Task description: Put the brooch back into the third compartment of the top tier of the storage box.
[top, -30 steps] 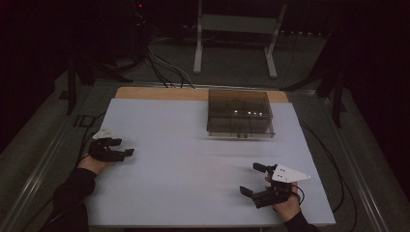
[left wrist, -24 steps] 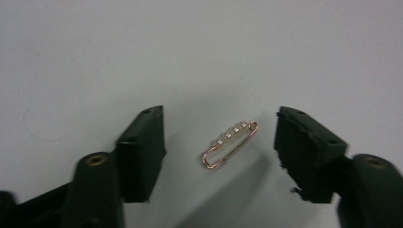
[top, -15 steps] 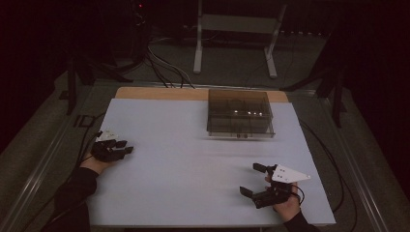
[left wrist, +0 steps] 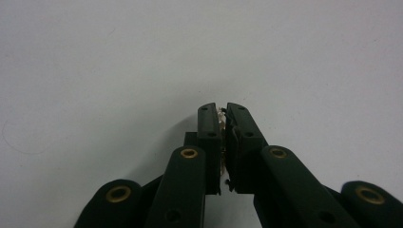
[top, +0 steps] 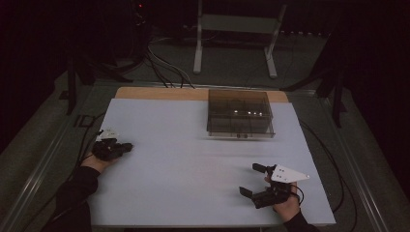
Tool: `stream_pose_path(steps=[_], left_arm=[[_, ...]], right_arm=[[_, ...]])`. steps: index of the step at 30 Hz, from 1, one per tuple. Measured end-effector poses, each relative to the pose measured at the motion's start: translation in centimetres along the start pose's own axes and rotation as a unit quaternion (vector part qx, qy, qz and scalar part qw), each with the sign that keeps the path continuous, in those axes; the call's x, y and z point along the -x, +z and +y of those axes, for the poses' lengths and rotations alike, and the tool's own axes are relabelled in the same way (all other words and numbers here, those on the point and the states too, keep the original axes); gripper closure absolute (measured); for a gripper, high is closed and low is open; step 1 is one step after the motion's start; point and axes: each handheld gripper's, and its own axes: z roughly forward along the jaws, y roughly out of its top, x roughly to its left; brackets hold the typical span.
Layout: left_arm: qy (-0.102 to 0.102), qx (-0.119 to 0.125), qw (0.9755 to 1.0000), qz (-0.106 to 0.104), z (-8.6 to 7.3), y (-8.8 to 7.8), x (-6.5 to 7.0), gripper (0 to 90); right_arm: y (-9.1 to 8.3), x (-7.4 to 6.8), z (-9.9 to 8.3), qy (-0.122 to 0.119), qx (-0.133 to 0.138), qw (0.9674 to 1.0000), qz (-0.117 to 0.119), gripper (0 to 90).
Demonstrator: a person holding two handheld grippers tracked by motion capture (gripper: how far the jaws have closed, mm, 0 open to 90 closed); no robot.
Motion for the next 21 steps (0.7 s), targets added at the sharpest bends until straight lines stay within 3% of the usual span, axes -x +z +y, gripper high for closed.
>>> stream_pose_path(steps=[12, 21], left_arm=[[-0.005, -0.004, 1.0000, -0.002, 0.4, -0.2, 0.3, 87.8], [-0.009, 0.006, 0.9999, -0.012, 1.0, -0.9, 1.1, 87.9]], right_arm=[[-0.1, 0.0, 0.0, 0.000, 0.001, 1.0000, -0.001, 0.0], [-0.1, 0.0, 0.0, 0.001, 0.002, 1.0000, -0.004, 0.0]])
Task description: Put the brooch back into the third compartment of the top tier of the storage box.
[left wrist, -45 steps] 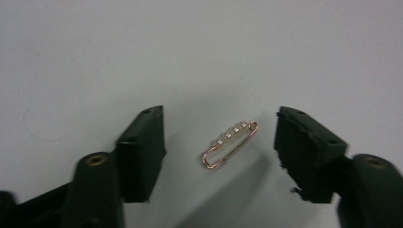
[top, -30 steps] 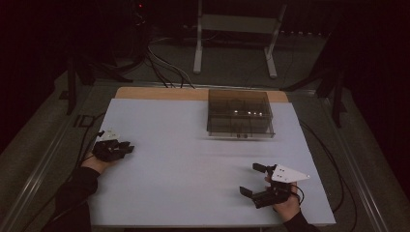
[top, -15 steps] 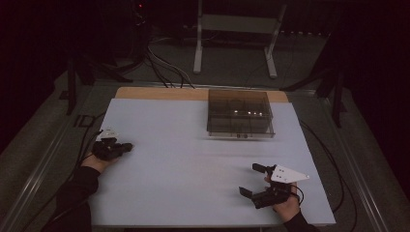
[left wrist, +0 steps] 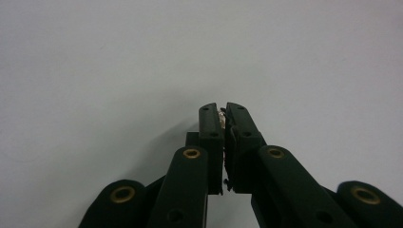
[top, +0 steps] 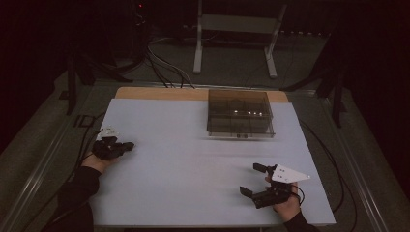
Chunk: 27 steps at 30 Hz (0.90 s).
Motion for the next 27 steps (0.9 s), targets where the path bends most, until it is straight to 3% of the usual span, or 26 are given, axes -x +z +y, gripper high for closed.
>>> stream_pose_path(steps=[14, 27], left_arm=[[0.022, 0.002, 0.9994, -0.028, 1.7, 0.2, 2.2, 87.9], [0.049, 0.005, 0.9972, -0.056, 4.5, 0.9, 4.5, 87.8]], right_arm=[[0.1, 0.0, 0.0, 0.002, 0.000, 1.0000, -0.001, 0.0], [0.0, 0.0, 0.0, 0.003, 0.002, 1.0000, 0.001, 0.0]])
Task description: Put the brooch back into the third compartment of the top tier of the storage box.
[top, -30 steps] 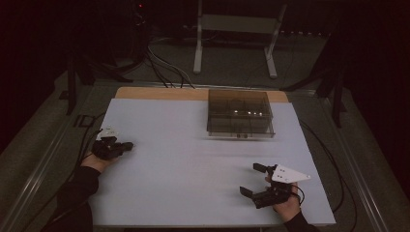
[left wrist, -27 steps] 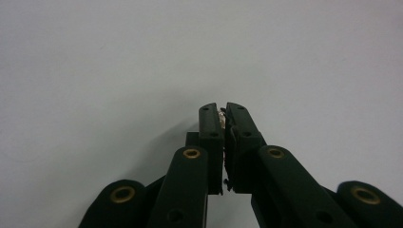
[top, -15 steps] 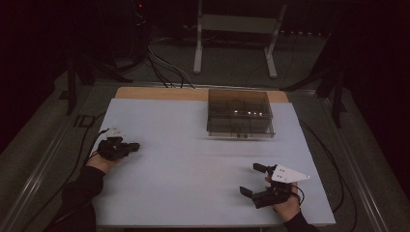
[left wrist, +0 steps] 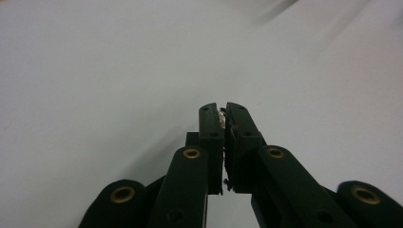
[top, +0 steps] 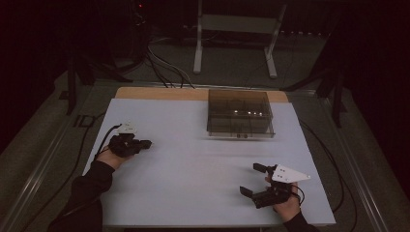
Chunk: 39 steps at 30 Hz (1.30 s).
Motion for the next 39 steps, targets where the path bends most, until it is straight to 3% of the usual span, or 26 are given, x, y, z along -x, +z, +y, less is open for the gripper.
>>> stream_pose_path(steps=[22, 39], left_arm=[[0.043, 0.018, 0.9976, -0.051, 5.4, 2.7, 3.5, 87.8], [0.077, 0.027, 0.9928, -0.087, 9.1, 4.0, 6.4, 87.8]], right_arm=[[0.1, -0.1, 0.0, -0.001, -0.002, 1.0000, 0.000, 0.0], [0.1, -0.1, 0.0, -0.002, -0.004, 1.0000, 0.002, 0.0]])
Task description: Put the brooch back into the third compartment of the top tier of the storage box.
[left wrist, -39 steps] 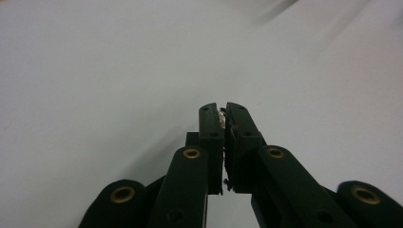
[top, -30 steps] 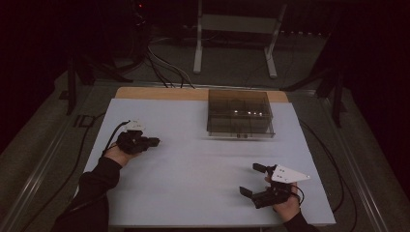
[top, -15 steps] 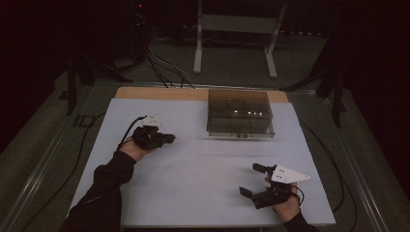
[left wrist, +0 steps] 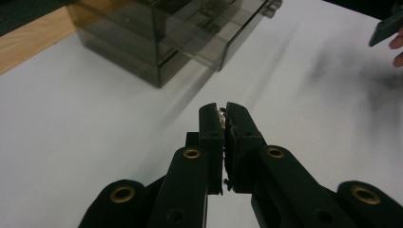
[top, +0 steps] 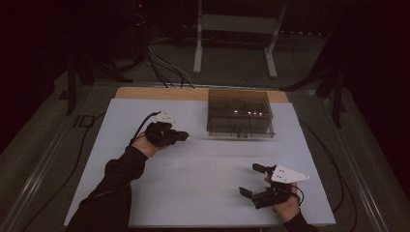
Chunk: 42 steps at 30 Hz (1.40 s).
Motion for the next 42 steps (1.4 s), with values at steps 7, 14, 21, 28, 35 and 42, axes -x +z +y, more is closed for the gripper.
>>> stream_pose_path(steps=[7, 14, 21, 28, 35, 42], left_arm=[[0.010, 0.004, 0.9999, -0.012, 1.5, 0.7, 0.7, 87.8], [0.020, 0.011, 0.9995, -0.022, 3.1, 1.4, 1.3, 87.8], [0.026, 0.013, 0.9991, -0.031, 4.4, 2.5, 1.9, 87.8], [0.032, 0.013, 0.9986, -0.040, 5.3, 3.3, 2.4, 87.8], [0.030, 0.015, 0.9984, -0.046, 6.0, 4.0, 2.5, 87.8], [0.027, 0.017, 0.9983, -0.049, 6.7, 4.8, 2.8, 87.8]], right_arm=[[-0.1, 0.0, 0.0, -0.003, 0.000, 1.0000, 0.000, 0.0], [-0.1, 0.0, 0.0, -0.004, 0.000, 1.0000, 0.000, 0.0], [-0.1, 0.0, 0.0, -0.003, 0.000, 1.0000, 0.002, 0.0], [-0.1, 0.0, 0.0, -0.004, 0.001, 1.0000, 0.002, 0.0], [-0.1, -0.1, 0.1, -0.004, 0.003, 1.0000, 0.002, 0.0], [-0.1, -0.1, 0.1, -0.006, 0.001, 1.0000, 0.001, 0.0]])
